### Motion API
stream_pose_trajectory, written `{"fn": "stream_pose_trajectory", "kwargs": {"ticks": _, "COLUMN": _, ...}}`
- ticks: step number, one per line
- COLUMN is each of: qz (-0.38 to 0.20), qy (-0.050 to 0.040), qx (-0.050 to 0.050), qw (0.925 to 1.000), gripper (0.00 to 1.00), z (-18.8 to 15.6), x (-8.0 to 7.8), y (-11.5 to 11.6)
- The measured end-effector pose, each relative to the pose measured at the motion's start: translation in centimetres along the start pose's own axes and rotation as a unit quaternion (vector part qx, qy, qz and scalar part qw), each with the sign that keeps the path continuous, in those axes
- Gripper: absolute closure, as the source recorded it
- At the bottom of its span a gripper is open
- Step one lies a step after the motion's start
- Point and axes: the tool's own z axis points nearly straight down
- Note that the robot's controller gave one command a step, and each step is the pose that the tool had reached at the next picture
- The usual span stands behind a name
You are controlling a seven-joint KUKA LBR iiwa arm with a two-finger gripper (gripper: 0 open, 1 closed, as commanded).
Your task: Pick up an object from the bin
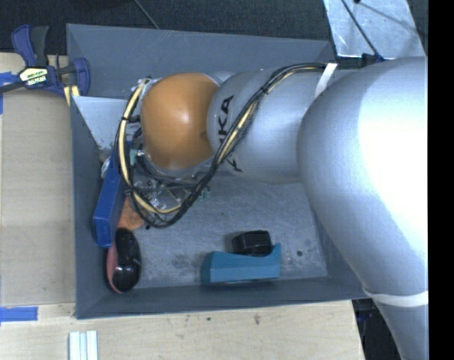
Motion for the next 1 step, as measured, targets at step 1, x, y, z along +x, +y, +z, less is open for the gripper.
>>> {"fn": "stream_pose_trajectory", "kwargs": {"ticks": 1, "qz": 0.001, "qy": 0.0011, "qx": -0.001, "qw": 1.0, "gripper": 1.0, "z": -0.27, "x": 0.08, "y": -0.02}}
